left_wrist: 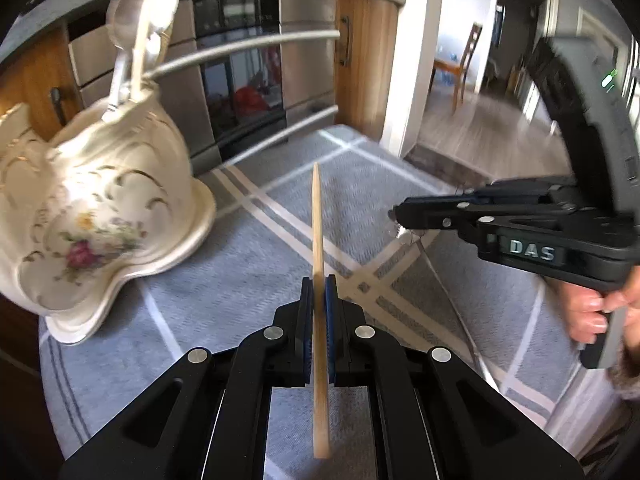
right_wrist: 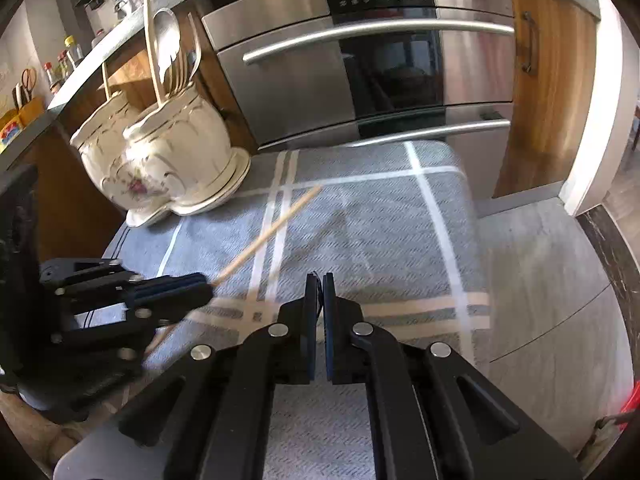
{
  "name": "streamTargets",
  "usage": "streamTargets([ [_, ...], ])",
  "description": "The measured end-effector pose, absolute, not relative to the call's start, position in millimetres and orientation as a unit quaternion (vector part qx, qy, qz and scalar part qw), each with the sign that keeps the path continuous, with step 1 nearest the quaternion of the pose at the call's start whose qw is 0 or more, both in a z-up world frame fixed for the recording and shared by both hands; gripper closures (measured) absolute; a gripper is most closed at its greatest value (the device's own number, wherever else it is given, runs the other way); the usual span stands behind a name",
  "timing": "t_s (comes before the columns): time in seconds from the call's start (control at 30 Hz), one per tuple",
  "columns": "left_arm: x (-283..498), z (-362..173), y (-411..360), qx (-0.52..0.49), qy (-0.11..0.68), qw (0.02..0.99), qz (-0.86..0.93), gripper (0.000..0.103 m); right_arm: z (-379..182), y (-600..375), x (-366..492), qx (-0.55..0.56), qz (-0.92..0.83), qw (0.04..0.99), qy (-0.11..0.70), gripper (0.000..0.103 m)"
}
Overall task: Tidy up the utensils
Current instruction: 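Lift the chopstick with left tool and carry it toward the large pot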
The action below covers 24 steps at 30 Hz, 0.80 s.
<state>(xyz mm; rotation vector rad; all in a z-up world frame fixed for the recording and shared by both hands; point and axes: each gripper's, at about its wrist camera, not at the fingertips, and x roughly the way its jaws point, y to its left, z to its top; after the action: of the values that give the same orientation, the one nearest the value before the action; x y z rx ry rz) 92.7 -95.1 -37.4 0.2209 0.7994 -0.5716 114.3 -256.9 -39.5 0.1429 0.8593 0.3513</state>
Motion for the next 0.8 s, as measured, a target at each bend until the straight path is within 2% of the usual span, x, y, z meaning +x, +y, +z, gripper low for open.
streamTargets([
  [0.47, 59, 38, -34, 0.02, 0.254, 0.921, -0.295, 0.097, 0, -248, 97, 0.095, 0.182, 0.926, 0.316, 0.1],
  [0.8, 61, 97, 42, -0.055, 0.163, 0.961, -0.218, 0.097, 53, -221, 85, 0.025, 0.142, 0.967, 0.211, 0.101],
])
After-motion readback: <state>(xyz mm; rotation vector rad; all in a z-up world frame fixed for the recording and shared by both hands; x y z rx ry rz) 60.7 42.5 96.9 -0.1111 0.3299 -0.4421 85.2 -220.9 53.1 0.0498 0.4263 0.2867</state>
